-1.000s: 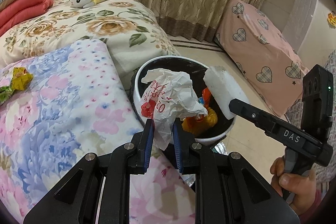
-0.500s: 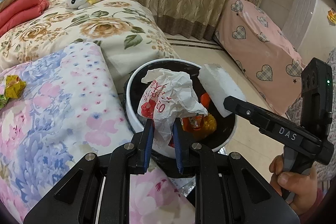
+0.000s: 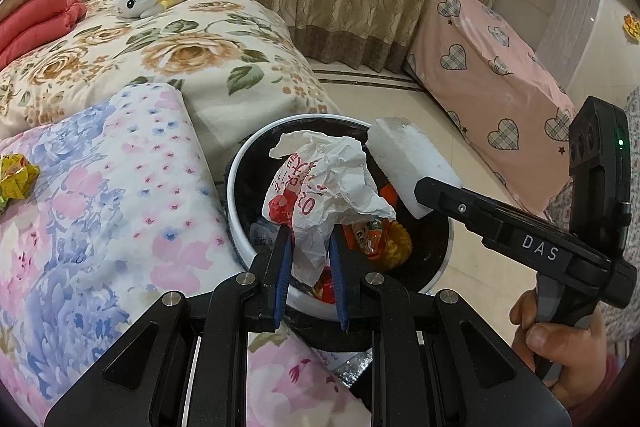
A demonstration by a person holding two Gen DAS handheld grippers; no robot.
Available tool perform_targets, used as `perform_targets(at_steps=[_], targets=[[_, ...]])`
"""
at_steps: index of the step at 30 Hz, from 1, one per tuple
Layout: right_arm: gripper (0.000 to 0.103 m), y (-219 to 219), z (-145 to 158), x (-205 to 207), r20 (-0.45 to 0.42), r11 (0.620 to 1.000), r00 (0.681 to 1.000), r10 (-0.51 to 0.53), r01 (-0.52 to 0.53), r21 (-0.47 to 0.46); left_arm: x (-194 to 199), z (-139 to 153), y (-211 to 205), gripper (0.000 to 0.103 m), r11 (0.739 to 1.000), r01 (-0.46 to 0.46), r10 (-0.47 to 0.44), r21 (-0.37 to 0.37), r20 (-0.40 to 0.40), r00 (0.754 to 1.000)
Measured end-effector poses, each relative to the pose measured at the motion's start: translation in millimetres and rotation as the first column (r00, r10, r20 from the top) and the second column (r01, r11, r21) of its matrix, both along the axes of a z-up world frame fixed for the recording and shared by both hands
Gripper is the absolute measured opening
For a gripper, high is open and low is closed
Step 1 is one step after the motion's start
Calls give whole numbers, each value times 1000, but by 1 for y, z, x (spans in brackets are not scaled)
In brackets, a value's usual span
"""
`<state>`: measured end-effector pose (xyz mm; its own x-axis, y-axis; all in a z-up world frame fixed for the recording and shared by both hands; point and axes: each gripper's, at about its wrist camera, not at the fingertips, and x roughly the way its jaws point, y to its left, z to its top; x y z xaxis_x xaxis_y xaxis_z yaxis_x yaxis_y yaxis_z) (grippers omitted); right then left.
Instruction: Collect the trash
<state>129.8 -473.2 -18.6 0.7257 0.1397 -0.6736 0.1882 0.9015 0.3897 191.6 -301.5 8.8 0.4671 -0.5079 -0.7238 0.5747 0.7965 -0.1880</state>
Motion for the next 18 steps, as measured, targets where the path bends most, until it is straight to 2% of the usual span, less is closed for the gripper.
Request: perform_targets(at_steps=[18], targets=[[52,-2,-1,5,-13,1000,1000,4,-4,12,6,-4,-10,18,1000,8,-8,19,-24,1000]])
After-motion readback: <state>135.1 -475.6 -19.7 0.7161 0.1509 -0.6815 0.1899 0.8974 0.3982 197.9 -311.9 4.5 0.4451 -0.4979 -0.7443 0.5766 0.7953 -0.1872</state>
